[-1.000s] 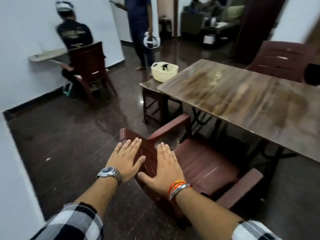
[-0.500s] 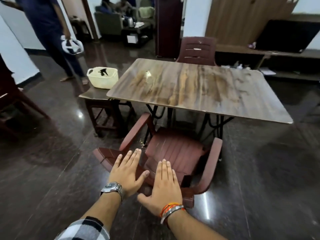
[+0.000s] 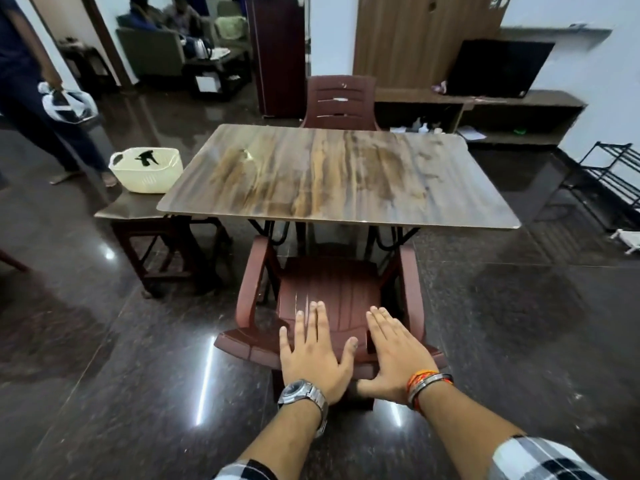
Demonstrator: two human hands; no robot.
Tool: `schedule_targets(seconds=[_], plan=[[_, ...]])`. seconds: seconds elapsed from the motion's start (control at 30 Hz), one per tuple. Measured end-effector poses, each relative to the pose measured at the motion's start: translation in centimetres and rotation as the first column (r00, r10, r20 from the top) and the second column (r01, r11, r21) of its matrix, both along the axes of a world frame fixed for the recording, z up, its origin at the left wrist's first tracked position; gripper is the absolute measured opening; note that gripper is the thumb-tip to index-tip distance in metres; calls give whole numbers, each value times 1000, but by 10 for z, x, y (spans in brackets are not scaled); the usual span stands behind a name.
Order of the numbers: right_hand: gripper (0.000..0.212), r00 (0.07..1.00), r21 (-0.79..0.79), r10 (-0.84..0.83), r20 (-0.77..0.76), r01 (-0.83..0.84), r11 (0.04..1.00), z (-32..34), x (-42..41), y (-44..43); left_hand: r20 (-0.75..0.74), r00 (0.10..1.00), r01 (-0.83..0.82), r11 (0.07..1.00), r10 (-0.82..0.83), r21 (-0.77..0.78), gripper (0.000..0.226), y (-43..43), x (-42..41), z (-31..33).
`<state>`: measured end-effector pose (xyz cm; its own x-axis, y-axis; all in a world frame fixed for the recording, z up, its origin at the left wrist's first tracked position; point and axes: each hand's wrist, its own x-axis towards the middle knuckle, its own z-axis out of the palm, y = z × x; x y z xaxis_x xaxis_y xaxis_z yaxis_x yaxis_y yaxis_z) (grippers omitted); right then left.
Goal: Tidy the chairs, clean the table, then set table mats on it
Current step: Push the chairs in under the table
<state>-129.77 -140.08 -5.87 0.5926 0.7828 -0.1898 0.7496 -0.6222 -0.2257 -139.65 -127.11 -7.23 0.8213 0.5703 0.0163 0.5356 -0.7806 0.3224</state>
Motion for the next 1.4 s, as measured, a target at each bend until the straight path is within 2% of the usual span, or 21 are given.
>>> schedule_targets(seconds=[0.1, 0.17, 0.27, 0.67, 0.87, 1.4], plan=[[123, 998, -15, 51, 20, -51, 999, 1, 28, -6, -2, 990, 138, 990, -138, -13, 81, 7, 14, -3], [123, 993, -7, 112, 19, -112, 994, 1, 35, 0, -10, 986, 169, 985, -169, 39, 81, 26, 12, -7], [120, 986, 36, 165, -1, -165, 986, -5, 33, 9, -58, 991, 126, 987, -121, 97, 87, 50, 8, -9], [129, 994, 107, 106, 27, -108, 988, -7, 66, 26, -90, 990, 122, 986, -112, 116, 87, 70, 44, -3], [137, 995, 70, 86, 40, -89, 994, -8, 69, 32, -91, 992, 101, 985, -89, 143, 86, 75, 48, -6], [132, 994, 40, 104, 30, -105, 994, -11, 73, 36, -78, 995, 74, 986, -63, 150, 84, 76, 47, -5]])
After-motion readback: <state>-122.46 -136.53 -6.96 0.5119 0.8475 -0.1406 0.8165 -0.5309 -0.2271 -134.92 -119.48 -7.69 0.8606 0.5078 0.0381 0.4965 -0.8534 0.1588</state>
